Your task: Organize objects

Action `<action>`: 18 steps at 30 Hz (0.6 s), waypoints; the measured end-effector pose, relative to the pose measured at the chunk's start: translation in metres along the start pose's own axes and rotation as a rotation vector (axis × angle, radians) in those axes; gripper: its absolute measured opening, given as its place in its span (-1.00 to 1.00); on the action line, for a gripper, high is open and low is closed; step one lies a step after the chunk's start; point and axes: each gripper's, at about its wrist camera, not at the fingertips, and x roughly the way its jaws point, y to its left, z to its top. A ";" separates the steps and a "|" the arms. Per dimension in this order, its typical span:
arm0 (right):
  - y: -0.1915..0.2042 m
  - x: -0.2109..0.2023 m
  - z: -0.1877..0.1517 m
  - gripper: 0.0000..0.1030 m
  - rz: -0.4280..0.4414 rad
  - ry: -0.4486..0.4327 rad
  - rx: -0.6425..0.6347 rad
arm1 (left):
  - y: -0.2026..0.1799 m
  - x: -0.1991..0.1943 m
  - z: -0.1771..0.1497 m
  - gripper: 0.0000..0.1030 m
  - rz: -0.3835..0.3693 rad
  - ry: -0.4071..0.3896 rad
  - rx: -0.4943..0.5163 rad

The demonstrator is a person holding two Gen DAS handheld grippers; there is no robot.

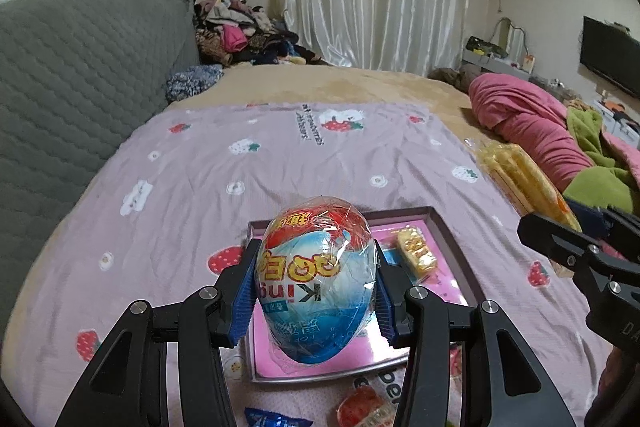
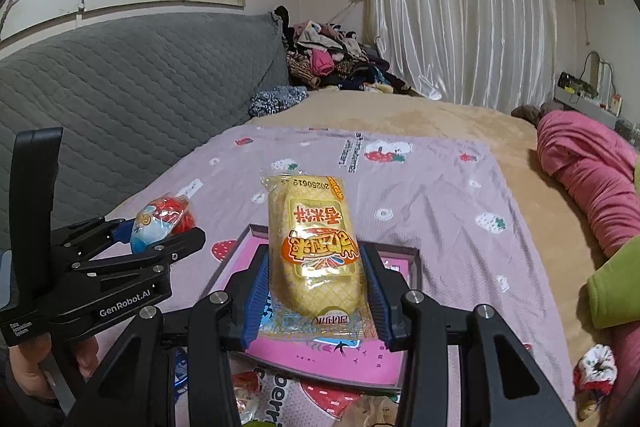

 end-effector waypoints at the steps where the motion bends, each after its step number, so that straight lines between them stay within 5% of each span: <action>1: -0.001 0.004 -0.003 -0.13 0.002 0.005 0.004 | 0.002 0.008 -0.004 -0.01 -0.001 0.006 -0.007; 18: -0.011 0.088 -0.050 -0.13 -0.004 0.086 0.021 | 0.019 0.105 -0.050 -0.01 0.026 0.109 0.005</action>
